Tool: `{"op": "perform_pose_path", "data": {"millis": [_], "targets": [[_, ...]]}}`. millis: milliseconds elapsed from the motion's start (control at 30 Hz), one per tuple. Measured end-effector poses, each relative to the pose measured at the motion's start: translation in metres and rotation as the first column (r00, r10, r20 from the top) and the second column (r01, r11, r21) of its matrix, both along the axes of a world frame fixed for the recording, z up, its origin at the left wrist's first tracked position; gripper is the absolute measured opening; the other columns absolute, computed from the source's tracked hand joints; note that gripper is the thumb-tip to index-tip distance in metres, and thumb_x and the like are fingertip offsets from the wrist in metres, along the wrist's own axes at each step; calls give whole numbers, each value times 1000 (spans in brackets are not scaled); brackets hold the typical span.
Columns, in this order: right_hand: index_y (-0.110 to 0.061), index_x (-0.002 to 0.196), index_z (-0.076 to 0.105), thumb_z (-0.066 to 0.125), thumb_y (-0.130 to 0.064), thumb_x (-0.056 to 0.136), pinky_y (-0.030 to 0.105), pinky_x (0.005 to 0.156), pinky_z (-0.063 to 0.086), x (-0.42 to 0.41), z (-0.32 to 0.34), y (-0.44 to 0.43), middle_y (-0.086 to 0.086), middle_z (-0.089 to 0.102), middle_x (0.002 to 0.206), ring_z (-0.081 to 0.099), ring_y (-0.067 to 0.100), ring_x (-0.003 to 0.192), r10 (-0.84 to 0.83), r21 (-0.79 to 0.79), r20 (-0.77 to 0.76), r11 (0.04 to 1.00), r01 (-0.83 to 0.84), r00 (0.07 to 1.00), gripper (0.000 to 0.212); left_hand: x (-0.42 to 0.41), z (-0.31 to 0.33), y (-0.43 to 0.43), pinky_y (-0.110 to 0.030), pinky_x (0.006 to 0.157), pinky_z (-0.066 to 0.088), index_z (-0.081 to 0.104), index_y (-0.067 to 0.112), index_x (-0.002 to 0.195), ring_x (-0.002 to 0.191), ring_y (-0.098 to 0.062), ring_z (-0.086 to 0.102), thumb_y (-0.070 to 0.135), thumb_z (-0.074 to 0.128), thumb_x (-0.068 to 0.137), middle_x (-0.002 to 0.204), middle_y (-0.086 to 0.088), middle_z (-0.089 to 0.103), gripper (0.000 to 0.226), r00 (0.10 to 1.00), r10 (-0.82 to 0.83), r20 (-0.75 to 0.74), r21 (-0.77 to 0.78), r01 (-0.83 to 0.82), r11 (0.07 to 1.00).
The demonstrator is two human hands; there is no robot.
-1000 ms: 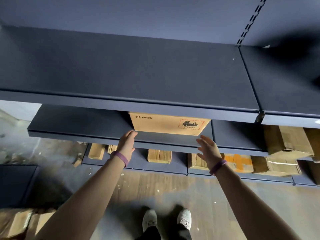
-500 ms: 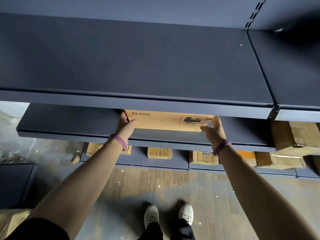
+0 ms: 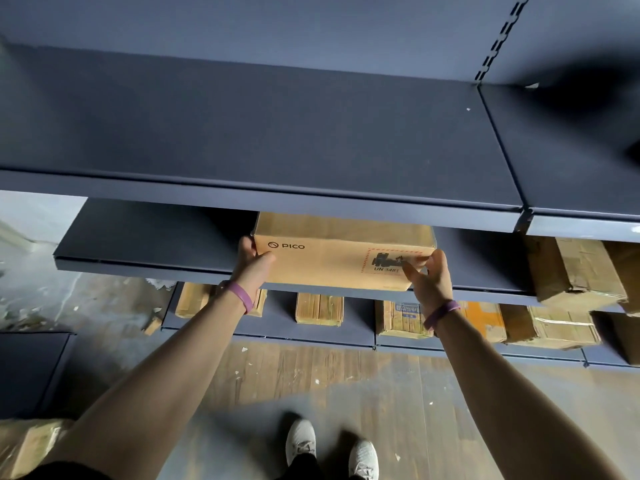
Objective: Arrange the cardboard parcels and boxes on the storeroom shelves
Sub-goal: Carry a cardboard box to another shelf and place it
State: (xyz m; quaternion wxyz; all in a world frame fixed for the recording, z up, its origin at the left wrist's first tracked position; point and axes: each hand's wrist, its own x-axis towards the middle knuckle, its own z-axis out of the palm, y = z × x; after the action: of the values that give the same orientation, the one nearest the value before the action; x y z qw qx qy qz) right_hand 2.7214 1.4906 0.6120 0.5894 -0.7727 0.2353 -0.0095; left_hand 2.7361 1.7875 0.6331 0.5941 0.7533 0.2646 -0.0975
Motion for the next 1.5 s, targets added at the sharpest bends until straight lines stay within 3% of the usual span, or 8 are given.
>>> {"op": "perform_pose_path", "data": {"millis": [333, 500, 600, 1000, 1133, 1267, 1367, 1500], "targets": [[-10, 115, 38, 53, 0, 98, 45, 86, 54, -66, 49, -9, 15, 60, 114, 61, 30, 104, 62, 155, 101, 985, -77, 993, 25, -81, 54, -11, -28, 57, 44, 39, 15, 113, 75, -22, 59, 16, 57, 94, 90, -6, 57, 26, 998, 66, 7, 81, -67, 994], [-14, 100, 44, 55, -6, 99, 23, 61, 58, -105, 74, -26, 10, 65, 103, 65, 21, 86, 117, 272, 136, 951, -151, 984, 13, -138, 80, -22, -40, 75, 52, 43, 20, 106, 87, -27, 59, 31, 61, 85, 103, -13, 60, 30, 991, 129, 34, 74, -132, 989], [-11, 104, 47, 59, -10, 98, 29, 63, 59, -132, 85, -37, 9, 67, 100, 66, 20, 81, 149, 295, 131, 938, -182, 980, 14, -172, 91, -29, -54, 87, 55, 46, 22, 101, 94, -33, 64, 31, 62, 83, 105, -15, 63, 26, 979, 191, 77, 73, -197, 978], [-12, 97, 52, 62, -13, 97, 36, 70, 53, -192, 119, -52, 7, 69, 94, 63, 21, 77, 201, 302, 196, 919, -254, 960, 10, -253, 126, -49, -44, 85, 55, 51, 18, 109, 92, -27, 62, 24, 63, 87, 107, -11, 65, 26, 954, 262, 147, 64, -273, 960], [-17, 92, 54, 63, -13, 96, 43, 79, 53, -196, 126, -46, 6, 70, 91, 63, 26, 82, 219, 290, 200, 918, -271, 955, 10, -267, 135, -43, -54, 92, 54, 53, 23, 101, 98, -31, 64, 50, 59, 65, 104, -10, 68, 46, 954, 271, 129, 56, -280, 958], [-12, 91, 52, 61, -6, 96, 27, 54, 55, -204, 130, -40, 8, 68, 88, 64, 20, 72, 229, 316, 215, 903, -289, 949, 12, -269, 142, -30, -41, 75, 53, 62, 15, 112, 93, -31, 66, 99, 40, 54, 106, -13, 71, 105, 945, 315, 86, -10, -315, 949], [-11, 92, 52, 60, 0, 95, 22, 50, 54, -210, 131, -36, 10, 68, 92, 67, 17, 69, 244, 342, 242, 884, -318, 939, 14, -273, 147, -21, -37, 69, 52, 61, 13, 117, 94, -32, 67, 102, 32, 62, 108, -11, 71, 108, 931, 362, 52, -82, -357, 930], [-9, 94, 53, 68, -3, 90, 25, 56, 57, -218, 128, -33, 12, 70, 98, 71, 20, 78, 276, 387, 312, 837, -387, 909, 16, -269, 124, 1, -43, 76, 58, 60, 14, 123, 96, -35, 70, 88, 72, 40, 110, -12, 72, 111, 899, 436, 50, -139, -426, 894]]}}
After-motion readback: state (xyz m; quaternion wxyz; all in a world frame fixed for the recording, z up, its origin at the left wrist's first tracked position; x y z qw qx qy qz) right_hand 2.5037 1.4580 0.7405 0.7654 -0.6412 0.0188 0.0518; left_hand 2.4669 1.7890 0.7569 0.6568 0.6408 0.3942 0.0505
